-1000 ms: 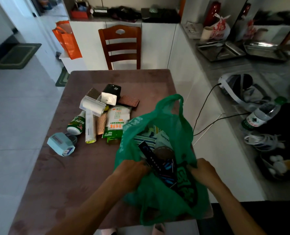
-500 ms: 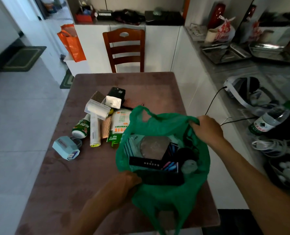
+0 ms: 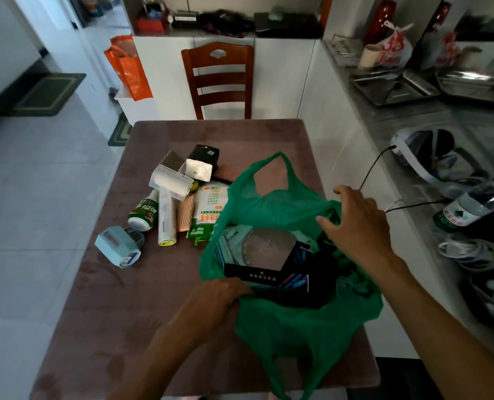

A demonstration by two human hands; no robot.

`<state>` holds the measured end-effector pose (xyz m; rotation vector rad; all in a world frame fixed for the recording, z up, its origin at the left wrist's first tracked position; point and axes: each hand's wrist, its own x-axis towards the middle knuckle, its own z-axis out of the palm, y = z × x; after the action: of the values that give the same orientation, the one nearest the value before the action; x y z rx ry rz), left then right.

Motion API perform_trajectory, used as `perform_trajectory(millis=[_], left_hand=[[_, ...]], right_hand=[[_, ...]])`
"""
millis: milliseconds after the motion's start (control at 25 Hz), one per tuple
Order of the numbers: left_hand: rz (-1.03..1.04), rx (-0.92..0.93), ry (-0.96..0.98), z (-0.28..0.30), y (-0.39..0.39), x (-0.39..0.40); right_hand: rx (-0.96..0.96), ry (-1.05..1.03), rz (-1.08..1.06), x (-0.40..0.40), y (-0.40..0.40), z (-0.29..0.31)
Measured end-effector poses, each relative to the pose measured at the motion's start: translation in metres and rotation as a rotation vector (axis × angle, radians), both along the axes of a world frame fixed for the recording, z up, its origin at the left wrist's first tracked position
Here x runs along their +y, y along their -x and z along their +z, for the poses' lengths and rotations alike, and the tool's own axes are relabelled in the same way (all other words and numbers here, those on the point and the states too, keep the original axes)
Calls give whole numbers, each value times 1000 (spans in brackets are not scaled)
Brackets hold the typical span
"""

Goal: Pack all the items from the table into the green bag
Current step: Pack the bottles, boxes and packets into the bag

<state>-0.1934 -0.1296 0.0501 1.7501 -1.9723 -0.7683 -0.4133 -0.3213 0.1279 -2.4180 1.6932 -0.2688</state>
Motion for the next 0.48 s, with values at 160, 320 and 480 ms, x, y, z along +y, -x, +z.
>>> perform_trajectory(millis=[160, 320, 480], left_hand=[[301, 30, 137, 0, -9, -2], [535, 43, 190, -12, -50, 8], [923, 42, 72, -40, -132, 12]], right_hand=[[-165, 162, 307, 36, -50, 27], [-230, 2, 539, 73, -120, 22], [-142, -184, 623, 91, -207, -16]])
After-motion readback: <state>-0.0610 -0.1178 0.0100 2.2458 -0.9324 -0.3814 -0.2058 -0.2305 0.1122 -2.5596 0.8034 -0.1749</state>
